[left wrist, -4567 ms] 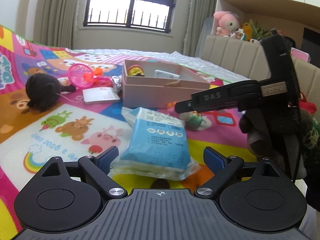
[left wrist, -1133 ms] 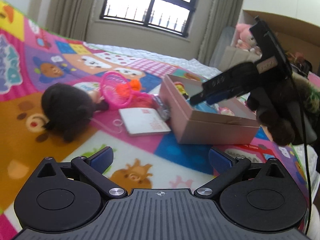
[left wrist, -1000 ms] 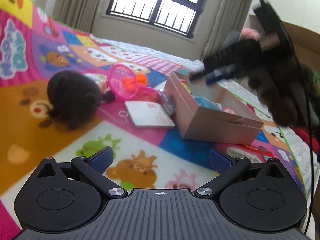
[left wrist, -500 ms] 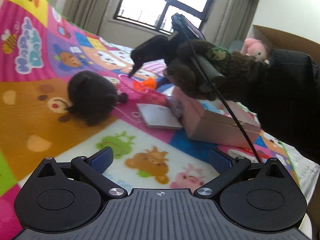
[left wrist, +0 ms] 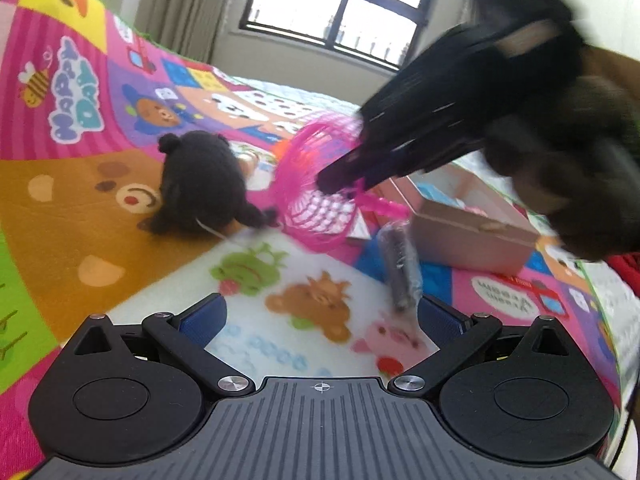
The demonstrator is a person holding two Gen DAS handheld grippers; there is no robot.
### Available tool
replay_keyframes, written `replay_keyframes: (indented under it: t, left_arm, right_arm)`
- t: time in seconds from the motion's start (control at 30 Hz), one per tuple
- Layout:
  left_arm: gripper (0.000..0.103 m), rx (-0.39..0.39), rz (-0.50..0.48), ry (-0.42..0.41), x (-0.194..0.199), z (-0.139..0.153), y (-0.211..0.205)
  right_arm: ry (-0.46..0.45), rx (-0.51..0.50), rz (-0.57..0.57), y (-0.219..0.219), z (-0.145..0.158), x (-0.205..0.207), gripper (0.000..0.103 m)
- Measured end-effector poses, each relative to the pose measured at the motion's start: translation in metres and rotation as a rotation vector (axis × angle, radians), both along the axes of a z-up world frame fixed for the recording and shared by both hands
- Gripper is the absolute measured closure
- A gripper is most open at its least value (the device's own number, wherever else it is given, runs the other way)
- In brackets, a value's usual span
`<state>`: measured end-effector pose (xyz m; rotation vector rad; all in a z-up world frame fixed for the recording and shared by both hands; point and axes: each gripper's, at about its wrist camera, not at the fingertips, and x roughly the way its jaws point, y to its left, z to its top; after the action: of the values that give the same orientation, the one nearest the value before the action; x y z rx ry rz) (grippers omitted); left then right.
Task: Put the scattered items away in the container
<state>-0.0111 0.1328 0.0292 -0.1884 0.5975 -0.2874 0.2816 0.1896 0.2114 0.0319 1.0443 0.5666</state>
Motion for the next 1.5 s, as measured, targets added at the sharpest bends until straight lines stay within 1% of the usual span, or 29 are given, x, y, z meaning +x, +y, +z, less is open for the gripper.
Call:
replay_keyframes:
  t: [0.03,0.07,0.2,0.27,0.33,0.4,0.43,0.5,0.53,0.57,0.6,0.63,0.73,0.8,0.83,0.87,0.9,0.93,0.97,1.0,1.03,1.13,1.23,1.3,1.33,1.37,1.4,1.43,1.5]
  left_arm:
    - [0.0,0.008,-0.017,0.004,-0.003,0.0,-0.004]
    - [0.0,0.016,-0.03,0.007,-0.006,0.001,-0.007]
    - [0.0,0.045,-0.089,0.016,-0.011,0.0,-0.023]
    - [0.0,0.05,-0.102,0.02,-0.012,-0.001,-0.03]
    - [0.0,0.056,-0.111,0.022,-0.012,-0.001,-0.037]
    - [0.0,0.074,-0.12,0.021,-0.013,0.001,-0.043]
    - [0.0,0.09,-0.127,0.021,-0.014,0.001,-0.045]
    - [0.0,0.126,-0.144,0.023,-0.018,0.001,-0.049]
    - [0.0,0.147,-0.156,0.024,-0.022,0.001,-0.051]
    - [0.0,0.161,-0.163,0.024,-0.025,0.001,-0.052]
    - [0.0,0.172,-0.17,0.025,-0.028,0.001,-0.053]
    - [0.0,0.178,-0.175,0.027,-0.032,0.002,-0.053]
    - [0.0,0.195,-0.179,0.035,-0.039,0.003,-0.055]
    - [0.0,0.21,-0.173,0.035,-0.043,0.003,-0.057]
    - [0.0,0.213,-0.17,0.035,-0.044,0.004,-0.057]
    - [0.0,0.214,-0.166,0.035,-0.046,0.004,-0.058]
    - [0.0,0.214,-0.164,0.036,-0.048,0.005,-0.059]
    - [0.0,0.214,-0.163,0.035,-0.049,0.006,-0.06]
    - [0.0,0.215,-0.163,0.033,-0.05,0.007,-0.062]
    - [0.0,0.218,-0.166,0.029,-0.051,0.007,-0.064]
    - [0.0,0.223,-0.172,0.021,-0.051,0.008,-0.067]
    - [0.0,0.226,-0.17,-0.004,-0.046,0.015,-0.07]
    - [0.0,0.234,-0.126,-0.042,-0.025,0.026,-0.066]
    - [0.0,0.251,-0.076,-0.075,-0.004,0.035,-0.063]
    - [0.0,0.256,-0.054,-0.094,0.01,0.04,-0.061]
    - [0.0,0.256,-0.04,-0.107,0.022,0.045,-0.06]
    - [0.0,0.253,-0.021,-0.118,0.038,0.049,-0.058]
    - [0.0,0.253,0.002,-0.127,0.051,0.052,-0.056]
    - [0.0,0.301,0.066,-0.142,0.082,0.053,-0.055]
  right_arm:
    - [-0.003,0.027,-0.006,-0.009,0.005,-0.013,0.092]
    - [-0.006,0.043,-0.024,-0.02,0.01,-0.025,0.094]
    - [-0.034,0.112,-0.127,-0.072,0.023,-0.068,0.094]
    - [-0.055,0.096,-0.183,-0.093,0.023,-0.08,0.094]
    - [-0.091,0.047,-0.225,-0.105,0.017,-0.091,0.093]
    - [-0.114,0.02,-0.237,-0.109,0.009,-0.099,0.091]
    - [-0.115,0.026,-0.239,-0.11,0.005,-0.1,0.089]
    - [-0.106,0.065,-0.225,-0.107,-0.003,-0.097,0.082]
    - [-0.099,0.092,-0.221,-0.104,-0.006,-0.093,0.064]
    - [-0.094,0.118,-0.223,-0.1,-0.01,-0.089,0.041]
    - [-0.091,0.143,-0.229,-0.095,-0.015,-0.085,0.032]
    - [-0.089,0.159,-0.234,-0.088,-0.022,-0.08,0.029]
    - [-0.051,0.172,-0.214,-0.063,-0.045,-0.066,0.024]
    - [-0.063,0.134,-0.197,-0.046,-0.058,-0.064,0.026]
    - [-0.076,0.094,-0.185,-0.039,-0.064,-0.066,0.042]
    - [-0.081,0.061,-0.175,-0.035,-0.067,-0.068,0.066]
    - [-0.086,0.048,-0.179,-0.036,-0.069,-0.07,0.07]
    - [-0.085,0.067,-0.194,-0.043,-0.067,-0.074,0.079]
    - [-0.065,0.098,-0.211,-0.053,-0.066,-0.076,0.083]
    - [-0.049,0.126,-0.231,-0.064,-0.063,-0.08,0.084]
    - [-0.053,0.139,-0.254,-0.076,-0.06,-0.086,0.084]
    - [-0.099,0.136,-0.328,-0.113,-0.05,-0.108,0.084]
    - [-0.131,0.131,-0.407,-0.151,-0.044,-0.129,0.083]
    - [-0.198,0.091,-0.461,-0.169,-0.04,-0.145,0.074]
    - [-0.235,0.074,-0.485,-0.177,-0.039,-0.152,0.055]
    - [-0.28,0.06,-0.513,-0.184,-0.038,-0.16,0.039]
    - [-0.325,0.051,-0.537,-0.19,-0.037,-0.168,0.036]
    - [-0.359,0.045,-0.552,-0.195,-0.038,-0.175,0.035]
    - [-0.402,0.037,-0.573,-0.202,-0.04,-0.183,0.034]
